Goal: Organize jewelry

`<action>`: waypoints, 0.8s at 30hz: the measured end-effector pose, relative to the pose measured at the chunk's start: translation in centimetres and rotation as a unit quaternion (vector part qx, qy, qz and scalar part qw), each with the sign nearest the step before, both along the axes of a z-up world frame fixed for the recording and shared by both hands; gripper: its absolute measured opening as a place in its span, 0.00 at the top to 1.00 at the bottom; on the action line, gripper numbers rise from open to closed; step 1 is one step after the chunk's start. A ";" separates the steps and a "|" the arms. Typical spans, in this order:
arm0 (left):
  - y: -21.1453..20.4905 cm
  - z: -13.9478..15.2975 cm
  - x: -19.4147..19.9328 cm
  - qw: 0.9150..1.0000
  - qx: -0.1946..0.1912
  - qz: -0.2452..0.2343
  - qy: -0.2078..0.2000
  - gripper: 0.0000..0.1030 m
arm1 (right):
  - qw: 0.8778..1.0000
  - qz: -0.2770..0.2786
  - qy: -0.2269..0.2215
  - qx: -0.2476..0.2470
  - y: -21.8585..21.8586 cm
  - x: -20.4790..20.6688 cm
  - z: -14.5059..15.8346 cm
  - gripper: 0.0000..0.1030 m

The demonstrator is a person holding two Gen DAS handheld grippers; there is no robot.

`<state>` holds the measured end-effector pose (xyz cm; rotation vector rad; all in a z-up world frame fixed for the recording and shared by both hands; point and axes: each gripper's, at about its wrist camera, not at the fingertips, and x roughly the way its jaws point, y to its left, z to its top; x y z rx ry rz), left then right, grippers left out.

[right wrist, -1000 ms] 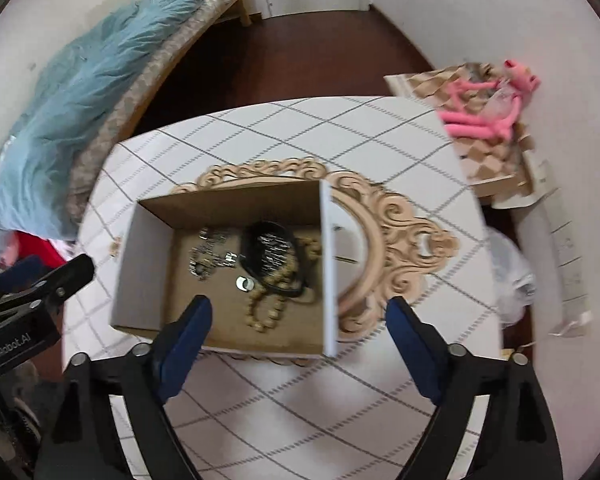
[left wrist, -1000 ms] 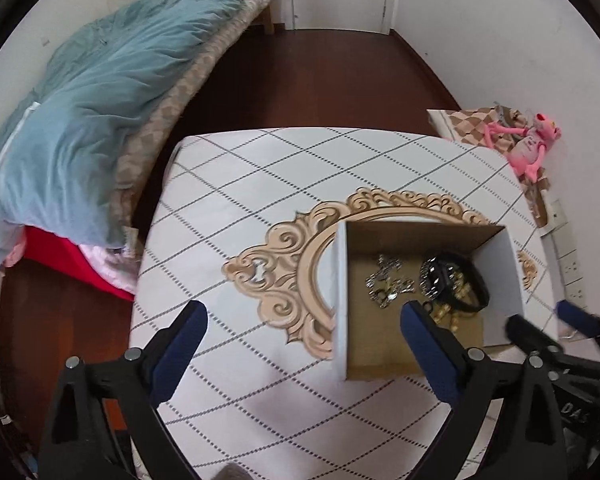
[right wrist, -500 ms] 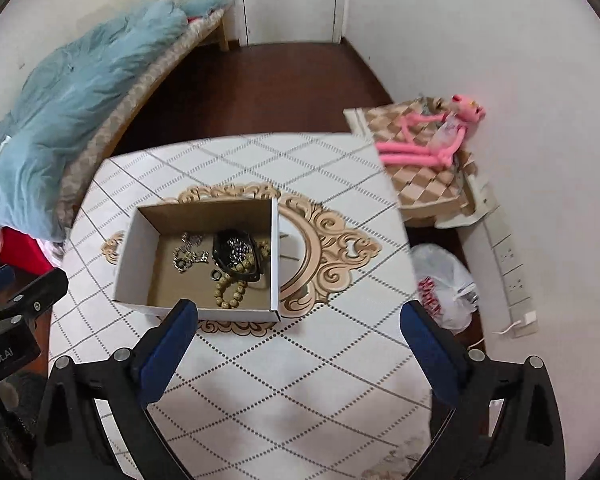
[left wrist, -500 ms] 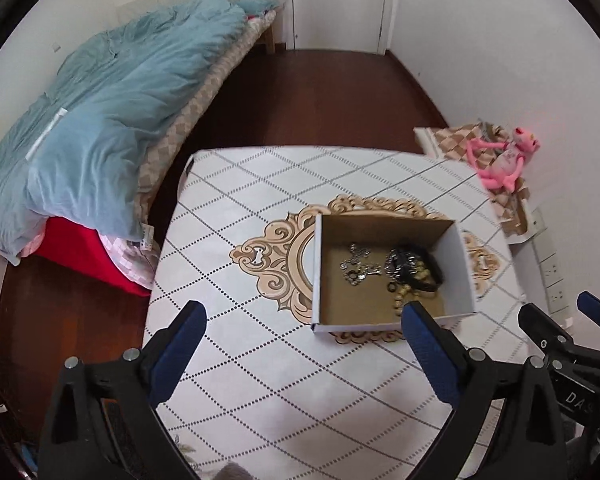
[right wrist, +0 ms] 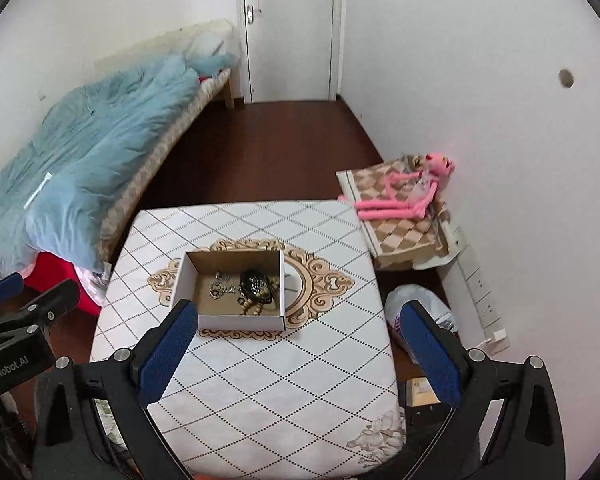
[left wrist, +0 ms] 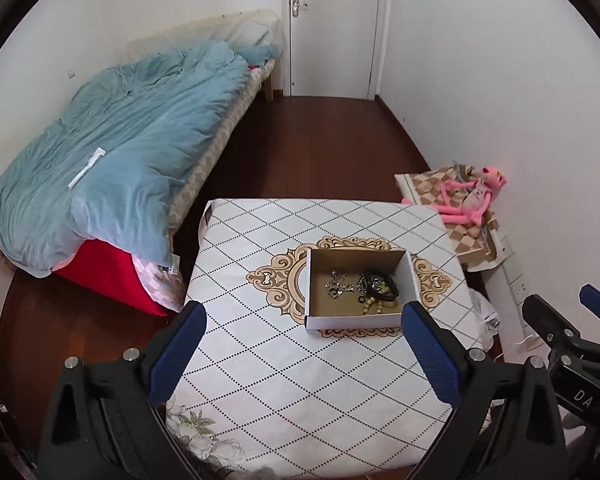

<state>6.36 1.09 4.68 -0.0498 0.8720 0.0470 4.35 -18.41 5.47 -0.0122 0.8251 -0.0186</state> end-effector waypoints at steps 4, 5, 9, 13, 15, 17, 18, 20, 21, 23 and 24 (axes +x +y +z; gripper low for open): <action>0.0 1.5 -1.5 1.000 0.000 0.001 -0.009 0.03 | 1.000 0.001 -0.019 0.000 0.2 -1.8 2.1 0.01; 0.0 1.8 -2.0 1.000 0.002 0.002 -0.011 0.03 | 1.000 0.001 -0.021 0.001 0.2 -2.1 2.5 0.01; -0.2 2.5 -2.8 1.000 -0.002 0.000 -0.011 0.03 | 1.000 0.005 -0.028 -0.001 0.4 -3.4 3.7 0.01; -0.4 2.7 -3.0 1.000 -0.001 0.002 -0.003 0.03 | 1.000 0.008 -0.022 0.003 0.2 -3.7 4.2 0.01; -0.7 2.8 -2.4 1.000 0.001 0.001 0.003 0.03 | 1.000 0.008 -0.018 0.003 0.0 -3.5 4.3 0.01; -1.0 2.8 -2.1 1.000 0.005 0.000 0.006 0.03 | 1.000 0.006 -0.012 -0.001 -0.1 -2.8 4.3 0.01; -1.3 2.7 -1.7 1.000 0.008 0.000 0.008 0.03 | 1.000 0.006 -0.010 0.001 -0.2 -2.4 4.3 0.01; -1.6 2.6 -1.0 1.000 0.011 -0.003 0.011 0.03 | 1.000 0.004 -0.004 -0.002 -0.5 -1.4 4.1 0.01; -1.7 2.4 -0.5 1.000 0.013 -0.001 0.015 0.03 | 1.000 0.003 -0.003 -0.002 -0.5 -0.9 4.0 0.01; -1.8 2.2 0.2 1.000 0.012 0.001 0.017 0.03 | 1.000 0.001 0.002 -0.006 -0.6 0.2 3.7 0.01; -1.8 2.0 0.8 1.000 0.015 0.004 0.021 0.03 | 1.000 0.002 0.004 -0.007 -0.6 0.6 3.6 0.01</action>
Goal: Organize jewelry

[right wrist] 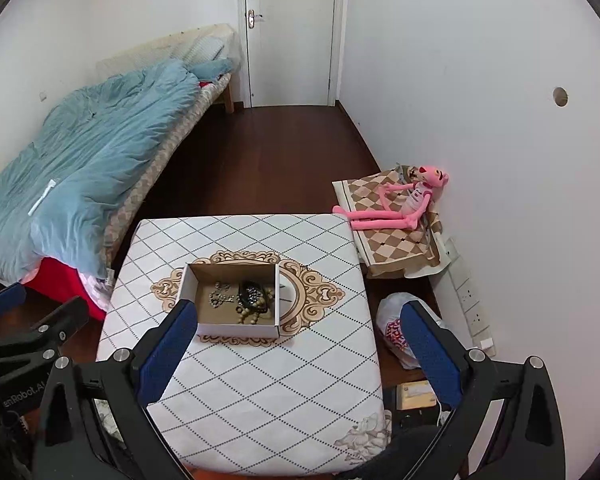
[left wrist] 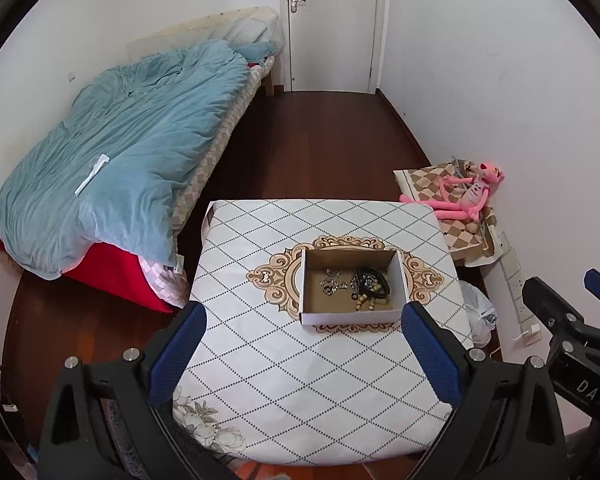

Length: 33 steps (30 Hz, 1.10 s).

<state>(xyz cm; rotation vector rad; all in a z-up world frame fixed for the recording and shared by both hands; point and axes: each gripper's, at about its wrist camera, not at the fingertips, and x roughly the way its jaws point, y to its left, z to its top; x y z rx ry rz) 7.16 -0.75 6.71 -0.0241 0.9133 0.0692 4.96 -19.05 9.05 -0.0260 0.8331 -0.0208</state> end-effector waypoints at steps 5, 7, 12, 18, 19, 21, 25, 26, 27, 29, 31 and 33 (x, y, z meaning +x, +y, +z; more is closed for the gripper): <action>0.2 -0.3 1.5 1.000 0.003 0.006 0.002 0.03 | 1.000 0.004 0.020 0.002 0.3 2.3 -1.5 0.01; 0.4 -0.7 2.0 1.000 0.010 0.011 0.003 0.03 | 1.000 0.006 0.028 0.006 0.4 2.9 -2.1 0.01; 0.7 -1.5 2.9 1.000 0.008 0.014 0.015 0.03 | 0.999 0.004 0.043 0.005 0.6 4.1 -3.5 0.01; 0.6 -2.3 3.4 0.999 0.010 0.016 0.026 0.03 | 0.999 0.002 0.054 0.000 0.6 4.6 -4.6 0.00; 0.5 -2.4 3.4 0.999 0.009 0.015 0.027 0.03 | 0.998 0.003 0.056 -0.002 0.6 4.7 -4.7 0.00; 0.4 -2.6 3.4 0.999 0.011 0.013 0.030 0.03 | 0.998 0.004 0.059 -0.004 0.6 4.8 -4.8 0.00; 0.2 -3.1 3.5 0.999 0.010 0.011 0.037 0.03 | 0.998 0.003 0.063 -0.007 0.6 4.9 -5.2 0.00; 0.2 -3.1 3.5 0.999 0.009 0.010 0.038 0.03 | 0.998 0.003 0.064 -0.008 0.6 4.9 -5.2 0.00; 0.2 -3.2 3.5 0.999 0.010 0.011 0.038 0.03 | 0.998 0.003 0.064 -0.008 0.6 4.9 -5.2 0.00; 0.2 -3.2 3.5 0.999 0.009 0.010 0.038 0.03 | 0.998 0.002 0.065 -0.009 0.6 4.9 -5.3 0.00; 0.3 -3.3 3.5 0.999 0.009 0.010 0.039 0.03 | 0.998 0.002 0.066 -0.009 0.6 4.9 -5.4 0.00; 0.3 -3.4 3.5 0.999 0.009 0.010 0.039 0.03 | 0.998 0.001 0.067 -0.009 0.5 4.9 -5.5 0.00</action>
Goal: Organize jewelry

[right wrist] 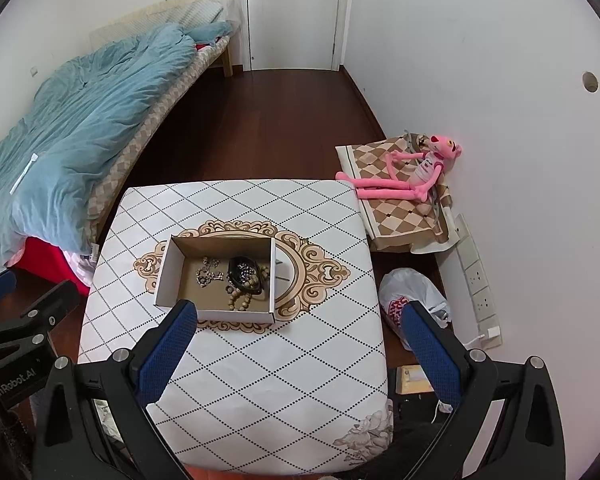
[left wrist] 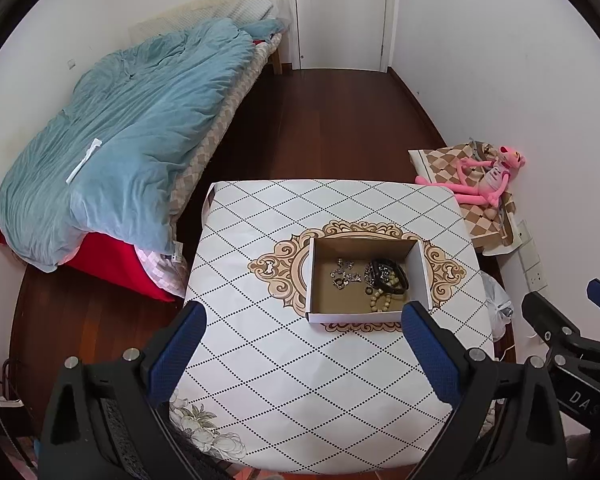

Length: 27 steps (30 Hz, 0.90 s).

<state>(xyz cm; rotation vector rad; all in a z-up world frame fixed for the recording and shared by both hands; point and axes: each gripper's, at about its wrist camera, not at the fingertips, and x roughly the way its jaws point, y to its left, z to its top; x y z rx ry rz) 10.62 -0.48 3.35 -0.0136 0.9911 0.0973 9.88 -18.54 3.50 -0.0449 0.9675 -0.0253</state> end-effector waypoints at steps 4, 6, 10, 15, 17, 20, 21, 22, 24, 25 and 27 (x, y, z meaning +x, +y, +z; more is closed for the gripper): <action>0.0 -0.1 0.0 1.000 0.001 -0.001 0.000 0.03 | 1.000 0.000 0.001 0.000 0.0 0.0 -0.1 0.00; 0.1 -0.1 -0.1 1.000 0.001 0.000 0.002 0.03 | 1.000 0.000 0.003 -0.001 0.0 -0.1 -0.2 0.00; 0.1 -0.4 -0.3 1.000 0.002 -0.001 0.004 0.03 | 1.000 0.001 0.005 0.000 0.1 -0.1 -0.3 0.00; 0.1 -0.5 -0.4 1.000 0.003 -0.001 0.002 0.03 | 1.000 0.002 0.006 0.000 0.2 0.0 -0.4 0.00; 0.1 -0.5 -0.4 1.000 0.004 -0.001 0.003 0.03 | 1.000 0.002 0.006 -0.001 0.3 0.0 -0.4 0.00; 0.1 -0.6 -0.4 1.000 0.004 -0.001 0.003 0.03 | 1.000 0.002 0.007 -0.002 0.3 -0.1 -0.4 0.00; 0.2 -0.7 -0.5 1.000 0.003 -0.001 0.003 0.03 | 1.000 0.002 0.007 -0.003 0.3 -0.1 -0.5 0.00; 0.2 -0.7 -0.5 1.000 0.002 -0.002 0.003 0.03 | 1.000 0.002 0.008 -0.002 0.3 -0.1 -0.6 0.00; 0.3 -0.8 -0.7 1.000 0.003 -0.001 0.003 0.03 | 1.000 0.002 0.010 -0.002 0.3 -0.2 -0.6 0.00; 0.3 -0.8 -0.7 1.000 0.003 -0.001 0.004 0.03 | 1.000 0.003 0.010 -0.001 0.3 -0.2 -0.6 0.00; 0.3 -0.8 -0.7 1.000 0.003 -0.001 0.005 0.03 | 1.000 0.003 0.010 -0.002 0.4 -0.2 -0.6 0.00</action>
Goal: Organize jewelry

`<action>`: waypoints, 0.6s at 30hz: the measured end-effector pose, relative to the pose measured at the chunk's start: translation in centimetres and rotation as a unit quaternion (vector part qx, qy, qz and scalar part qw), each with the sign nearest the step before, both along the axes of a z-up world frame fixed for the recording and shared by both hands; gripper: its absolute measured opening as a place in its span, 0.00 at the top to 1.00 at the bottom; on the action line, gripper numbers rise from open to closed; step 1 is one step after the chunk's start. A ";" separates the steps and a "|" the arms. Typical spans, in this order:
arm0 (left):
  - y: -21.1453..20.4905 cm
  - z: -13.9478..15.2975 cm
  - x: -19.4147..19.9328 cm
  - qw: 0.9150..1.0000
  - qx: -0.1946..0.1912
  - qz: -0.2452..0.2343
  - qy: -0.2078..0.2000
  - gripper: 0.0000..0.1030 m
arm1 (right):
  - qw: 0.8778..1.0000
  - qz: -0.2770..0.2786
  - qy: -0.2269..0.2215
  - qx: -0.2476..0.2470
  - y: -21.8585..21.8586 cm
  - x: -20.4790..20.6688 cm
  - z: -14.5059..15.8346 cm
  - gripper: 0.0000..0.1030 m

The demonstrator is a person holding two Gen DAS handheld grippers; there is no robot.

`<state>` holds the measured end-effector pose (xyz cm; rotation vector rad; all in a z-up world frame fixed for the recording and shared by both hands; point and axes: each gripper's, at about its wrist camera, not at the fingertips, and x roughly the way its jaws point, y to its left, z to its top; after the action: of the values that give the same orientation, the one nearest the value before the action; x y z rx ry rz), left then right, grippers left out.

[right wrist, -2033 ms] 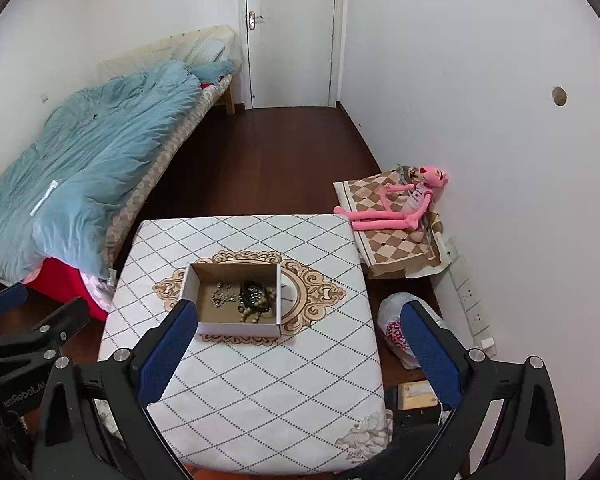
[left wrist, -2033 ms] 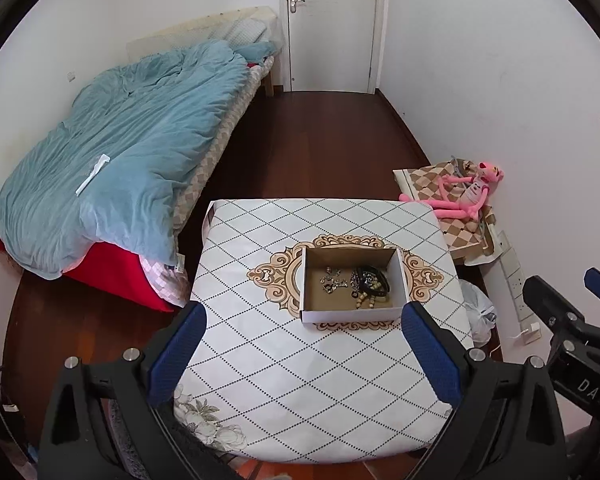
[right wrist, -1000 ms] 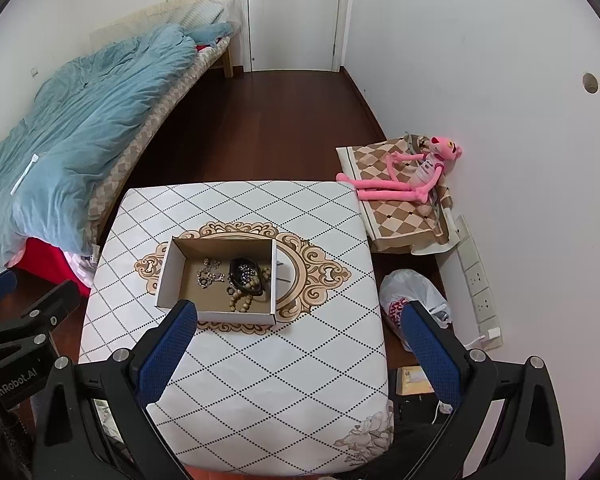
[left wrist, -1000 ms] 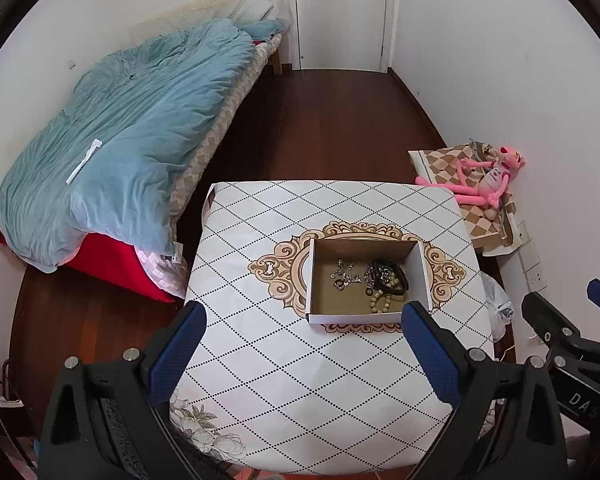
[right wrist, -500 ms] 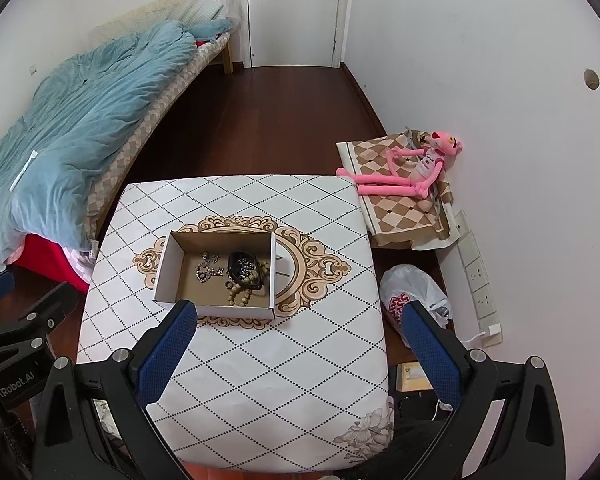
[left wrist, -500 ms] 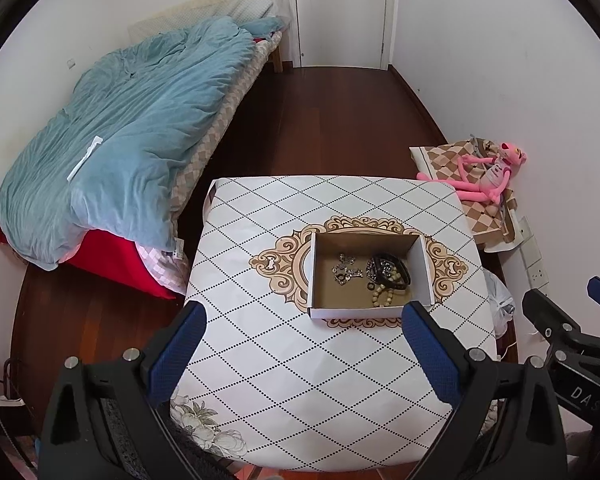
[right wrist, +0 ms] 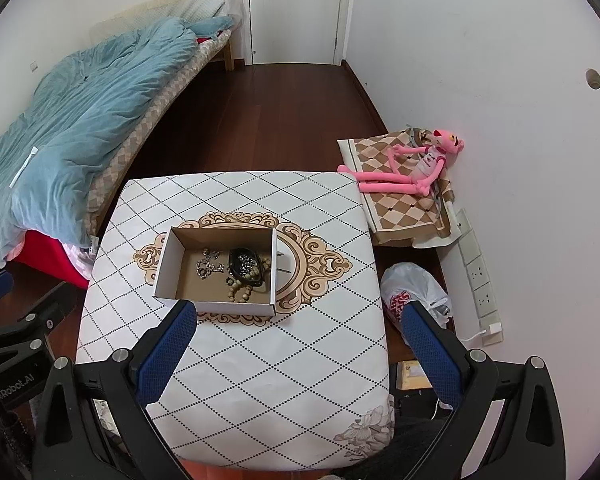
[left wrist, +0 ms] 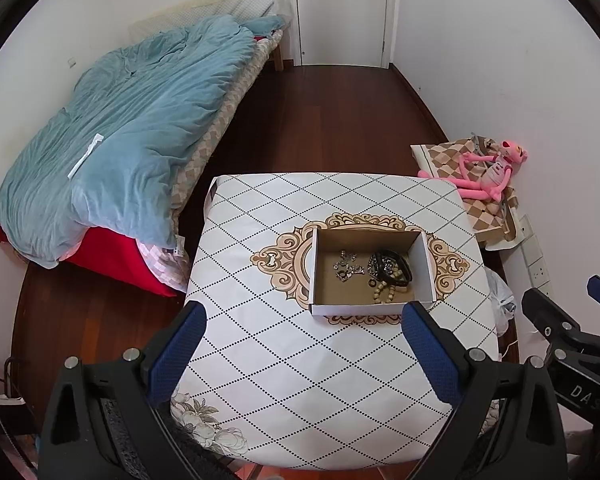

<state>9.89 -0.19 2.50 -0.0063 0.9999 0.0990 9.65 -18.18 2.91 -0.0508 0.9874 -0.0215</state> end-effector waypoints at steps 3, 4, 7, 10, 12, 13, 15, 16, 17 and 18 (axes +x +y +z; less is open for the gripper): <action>0.1 -0.1 0.0 1.000 -0.001 0.000 0.000 0.03 | 1.000 0.000 -0.001 0.000 0.0 0.0 0.1 0.00; 0.0 0.0 0.0 1.000 0.000 0.001 0.000 0.03 | 1.000 0.000 -0.001 -0.001 0.0 0.0 0.1 0.00; 0.0 0.0 0.0 1.000 -0.001 -0.001 -0.001 0.03 | 1.000 0.000 0.000 0.000 0.0 0.0 0.1 0.00; 0.0 -0.1 0.0 1.000 -0.001 0.000 0.000 0.03 | 1.000 0.000 0.002 0.000 0.0 0.0 0.0 0.00; 0.0 -0.2 -0.1 1.000 -0.001 -0.001 0.001 0.03 | 1.000 0.000 0.002 0.000 -0.1 0.1 0.0 0.00; 0.0 -0.2 -0.1 1.000 -0.001 -0.002 0.002 0.03 | 1.000 0.000 0.002 0.000 -0.2 0.1 0.0 0.00; -0.1 -0.3 -0.2 1.000 -0.001 -0.003 0.001 0.03 | 1.000 -0.001 0.001 -0.002 -0.1 0.1 0.0 0.00; -0.1 -0.3 -0.2 1.000 -0.001 -0.003 0.002 0.03 | 1.000 -0.001 0.002 -0.002 -0.1 0.1 0.0 0.00; -0.2 -0.3 -0.2 1.000 -0.001 -0.003 0.002 0.03 | 1.000 -0.001 0.002 -0.002 -0.1 0.0 0.0 0.00; -0.2 -0.2 -0.2 1.000 -0.002 -0.003 0.003 0.03 | 1.000 -0.001 0.001 -0.003 -0.1 0.0 0.0 0.00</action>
<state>9.66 -0.37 2.27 -0.0058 1.0054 0.0913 9.68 -18.31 2.90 -0.0543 0.9903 -0.0266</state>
